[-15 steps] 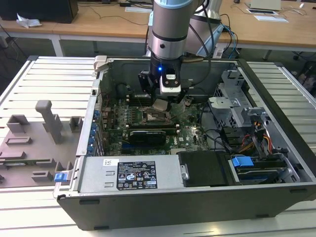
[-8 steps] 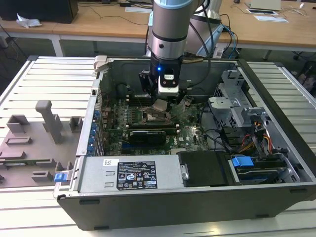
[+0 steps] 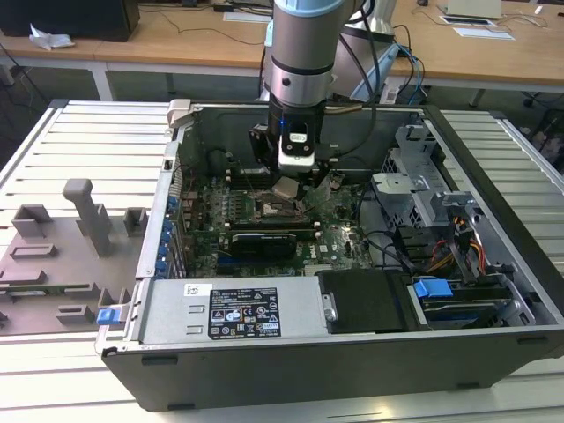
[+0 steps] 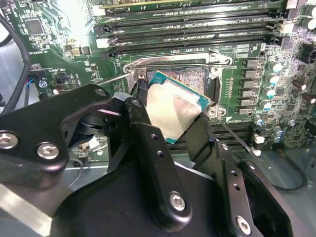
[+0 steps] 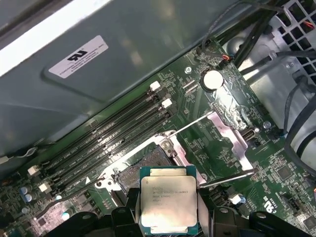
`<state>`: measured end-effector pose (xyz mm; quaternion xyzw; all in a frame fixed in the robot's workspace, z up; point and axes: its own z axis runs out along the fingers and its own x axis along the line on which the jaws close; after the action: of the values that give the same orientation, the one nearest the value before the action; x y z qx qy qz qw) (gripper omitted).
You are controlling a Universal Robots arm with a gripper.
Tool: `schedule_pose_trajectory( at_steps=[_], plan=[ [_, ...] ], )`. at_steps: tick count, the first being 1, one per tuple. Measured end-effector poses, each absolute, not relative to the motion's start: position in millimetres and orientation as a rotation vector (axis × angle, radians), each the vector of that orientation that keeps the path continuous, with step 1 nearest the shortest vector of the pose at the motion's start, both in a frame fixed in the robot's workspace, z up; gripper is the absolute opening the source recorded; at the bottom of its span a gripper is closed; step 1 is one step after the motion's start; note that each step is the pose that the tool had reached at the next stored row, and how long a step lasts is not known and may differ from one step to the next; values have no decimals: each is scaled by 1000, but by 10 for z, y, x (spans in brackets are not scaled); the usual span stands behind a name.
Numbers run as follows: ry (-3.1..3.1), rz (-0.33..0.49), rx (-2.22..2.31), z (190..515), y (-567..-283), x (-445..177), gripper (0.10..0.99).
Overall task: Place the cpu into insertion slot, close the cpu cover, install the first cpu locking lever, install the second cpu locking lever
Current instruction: 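Place the cpu into insertion slot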
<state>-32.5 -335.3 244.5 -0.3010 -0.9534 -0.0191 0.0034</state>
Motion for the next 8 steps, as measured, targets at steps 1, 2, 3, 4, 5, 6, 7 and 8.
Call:
schedule_pose_trajectory(
  at_steps=[1, 2, 3, 4, 5, 6, 7, 8],
  plan=[
    [-2986, -60, -953, 2444, -3353, -324, 541],
    [-2983, -60, -964, 2444, -3353, -325, 541],
    [-2979, -60, -976, 2444, -3353, -325, 541],
    [-2974, -60, -991, 2443, -3353, -325, 541],
    [-2956, -60, -1045, 2442, -3353, -325, 541],
    [-2945, -60, -1077, 2441, -3353, -325, 541],
    [-2931, -60, -1117, 2439, -3353, -325, 541],
    [-2924, -60, -1136, 2439, -3353, -325, 541]
  ],
)
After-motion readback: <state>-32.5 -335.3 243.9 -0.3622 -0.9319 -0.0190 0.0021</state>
